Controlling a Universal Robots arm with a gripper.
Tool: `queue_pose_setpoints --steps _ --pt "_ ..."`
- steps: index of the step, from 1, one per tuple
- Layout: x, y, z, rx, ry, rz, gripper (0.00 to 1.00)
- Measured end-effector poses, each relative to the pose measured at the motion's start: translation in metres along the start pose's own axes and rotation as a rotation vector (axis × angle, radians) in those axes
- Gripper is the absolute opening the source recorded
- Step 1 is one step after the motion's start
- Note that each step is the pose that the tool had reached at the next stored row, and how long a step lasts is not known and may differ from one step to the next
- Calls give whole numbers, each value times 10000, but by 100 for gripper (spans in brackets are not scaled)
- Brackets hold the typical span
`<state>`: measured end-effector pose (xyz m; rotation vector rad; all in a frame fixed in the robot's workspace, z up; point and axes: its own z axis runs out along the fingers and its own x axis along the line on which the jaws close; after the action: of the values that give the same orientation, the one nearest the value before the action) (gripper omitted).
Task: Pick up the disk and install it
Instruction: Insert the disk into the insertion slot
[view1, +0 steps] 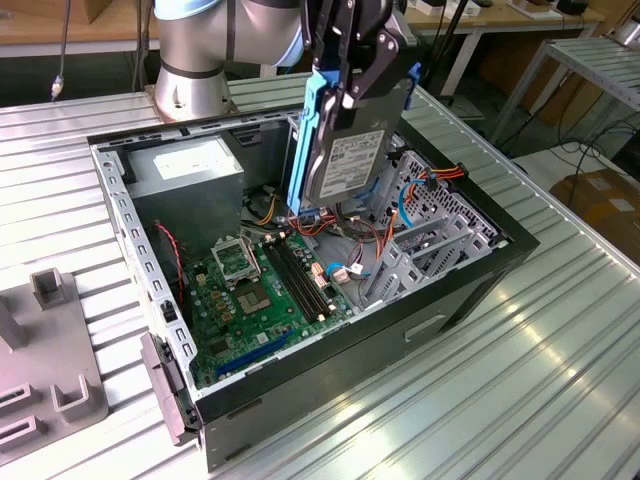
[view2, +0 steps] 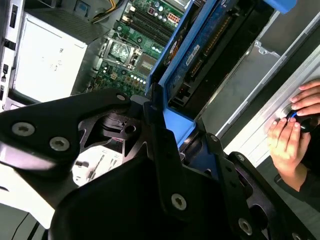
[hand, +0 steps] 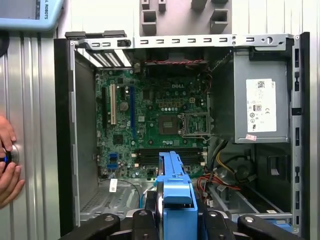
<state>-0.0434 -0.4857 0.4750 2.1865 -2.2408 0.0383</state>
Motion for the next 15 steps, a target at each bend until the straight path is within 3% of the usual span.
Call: queue_pose_setpoints --steps 9,15 --pt "264 -39 16 0 -1 0 37" --pt "320 -205 30 0 26 0 37"
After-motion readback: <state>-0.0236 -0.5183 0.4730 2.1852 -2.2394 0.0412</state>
